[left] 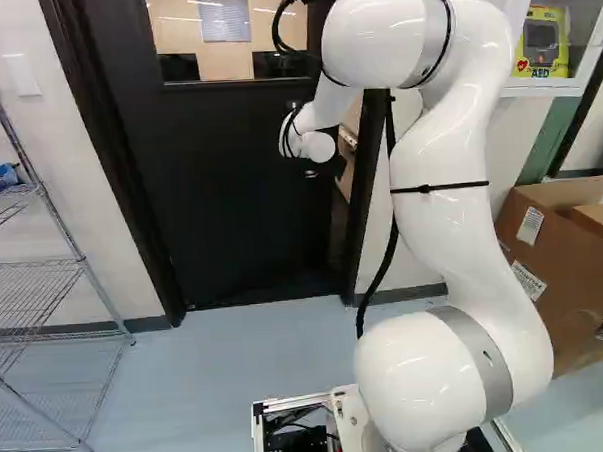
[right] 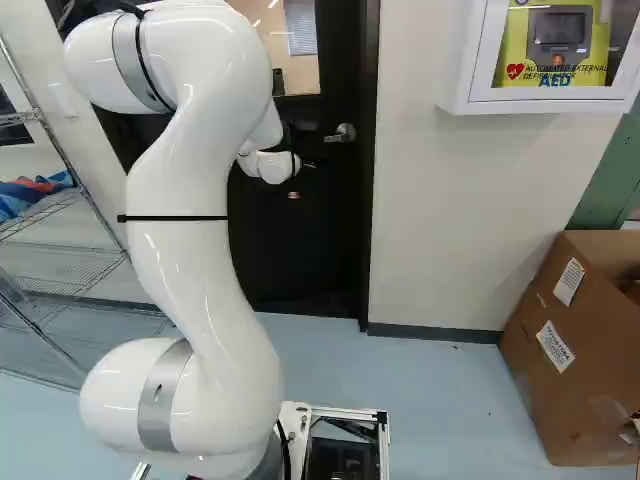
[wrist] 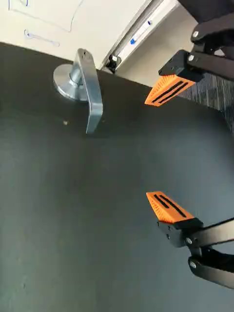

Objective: Open the door and move inside

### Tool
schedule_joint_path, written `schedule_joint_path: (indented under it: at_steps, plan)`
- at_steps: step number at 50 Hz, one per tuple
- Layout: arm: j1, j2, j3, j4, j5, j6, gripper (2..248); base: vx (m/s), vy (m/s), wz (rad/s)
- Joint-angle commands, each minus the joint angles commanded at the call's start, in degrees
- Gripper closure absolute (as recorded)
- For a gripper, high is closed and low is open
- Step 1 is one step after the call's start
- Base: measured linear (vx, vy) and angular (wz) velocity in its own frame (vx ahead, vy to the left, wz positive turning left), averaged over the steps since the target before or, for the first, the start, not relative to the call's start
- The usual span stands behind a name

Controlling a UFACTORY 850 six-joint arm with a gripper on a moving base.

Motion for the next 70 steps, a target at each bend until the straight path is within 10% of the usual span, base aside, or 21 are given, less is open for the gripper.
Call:
schedule_joint_path:
  at_steps: [22,70]
  plan:
    - [2.49,-3.88,-5.04,-10.92,0.00,0.00,3,0.000,0.000,0.000]
    - [5.75,-18.89,-25.48,-11.70,0.00,0.00,3,-0.002,-0.001,0.000]
